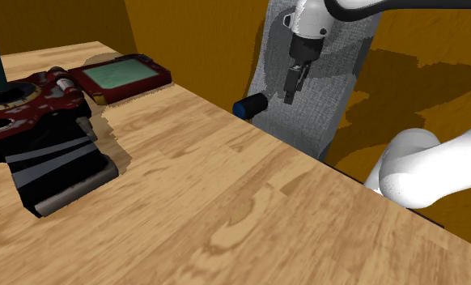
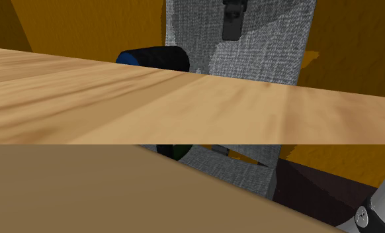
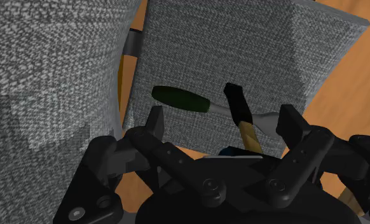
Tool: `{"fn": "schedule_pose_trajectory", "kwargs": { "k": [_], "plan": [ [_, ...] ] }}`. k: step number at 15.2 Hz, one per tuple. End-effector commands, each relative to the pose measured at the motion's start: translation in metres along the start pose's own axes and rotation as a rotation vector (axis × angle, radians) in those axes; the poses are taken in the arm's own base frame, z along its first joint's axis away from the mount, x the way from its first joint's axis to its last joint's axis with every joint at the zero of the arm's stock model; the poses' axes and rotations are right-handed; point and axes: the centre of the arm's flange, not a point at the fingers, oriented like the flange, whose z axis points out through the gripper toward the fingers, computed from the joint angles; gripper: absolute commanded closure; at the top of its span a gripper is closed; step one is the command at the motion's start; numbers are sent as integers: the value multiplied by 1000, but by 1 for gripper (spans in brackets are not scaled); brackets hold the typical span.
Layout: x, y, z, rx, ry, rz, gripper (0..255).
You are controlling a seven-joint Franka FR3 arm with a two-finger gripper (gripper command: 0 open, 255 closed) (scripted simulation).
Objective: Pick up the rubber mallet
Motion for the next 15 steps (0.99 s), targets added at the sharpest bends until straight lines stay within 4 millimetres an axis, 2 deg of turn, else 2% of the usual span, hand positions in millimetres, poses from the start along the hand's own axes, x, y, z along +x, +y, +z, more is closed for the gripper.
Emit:
{"fn": "schedule_pose_trajectory", "kwargs": {
  "k": [1,5,8,9,15],
  "plan": [
    [0,0,0,0,0,0,0],
    [60,14,0,111,-23,-453,0],
    [105,5,2,194,-40,-793,0],
    [107,5,2,199,-41,-813,0],
    [107,4,33,199,-41,-813,0]
  ]
}}
